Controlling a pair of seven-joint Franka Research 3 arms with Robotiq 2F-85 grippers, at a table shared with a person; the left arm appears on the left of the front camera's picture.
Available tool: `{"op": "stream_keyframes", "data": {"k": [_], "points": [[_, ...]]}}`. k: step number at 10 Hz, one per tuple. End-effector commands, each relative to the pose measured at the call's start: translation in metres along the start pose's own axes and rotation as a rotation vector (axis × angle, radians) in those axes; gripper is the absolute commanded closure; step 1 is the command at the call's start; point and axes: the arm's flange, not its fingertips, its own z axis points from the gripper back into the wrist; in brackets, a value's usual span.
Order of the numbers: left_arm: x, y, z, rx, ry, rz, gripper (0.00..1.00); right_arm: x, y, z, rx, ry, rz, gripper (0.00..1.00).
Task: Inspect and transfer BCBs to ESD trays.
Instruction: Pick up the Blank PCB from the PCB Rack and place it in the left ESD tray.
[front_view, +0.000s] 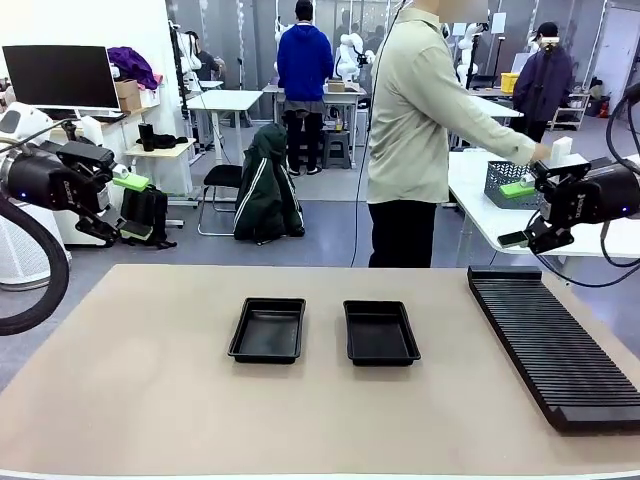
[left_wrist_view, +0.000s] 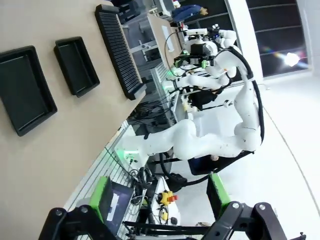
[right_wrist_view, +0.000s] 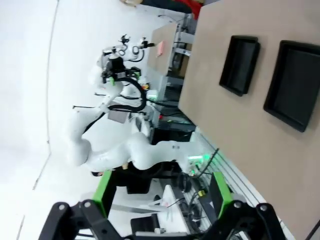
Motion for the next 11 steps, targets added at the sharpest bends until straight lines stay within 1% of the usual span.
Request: {"op": "stream_keyframes", "data": {"k": [1, 2, 5, 8, 9, 10, 11], "points": [[-0.004, 0.011, 0.0, -0.113, -0.018, -0.014, 0.0, 0.012, -0.012, 0.003, 0.068, 0.003, 0.013, 0.0], [-0.003, 0.018, 0.001, -0.15, -0.048, 0.002, 0.0, 0.012, -0.015, 0.003, 0.084, 0.001, 0.007, 0.0], [-0.007, 0.021, 0.007, -0.213, -0.085, -0.016, 0.0, 0.012, -0.024, 0.014, 0.157, -0.014, 0.007, 0.0], [-0.005, 0.027, 0.008, -0.221, -0.128, -0.005, 0.0, 0.011, -0.032, 0.015, 0.179, -0.03, 0.005, 0.0], [-0.003, 0.027, 0.008, -0.214, -0.128, -0.03, 0.0, 0.012, -0.031, 0.018, 0.177, -0.065, 0.057, 0.0], [-0.003, 0.025, 0.012, -0.197, -0.102, 0.014, 0.0, 0.009, -0.029, 0.017, 0.152, -0.019, -0.017, 0.0], [-0.003, 0.025, 0.012, -0.197, -0.102, 0.014, 0.0, 0.009, -0.029, 0.017, 0.152, -0.019, -0.017, 0.0]]}}
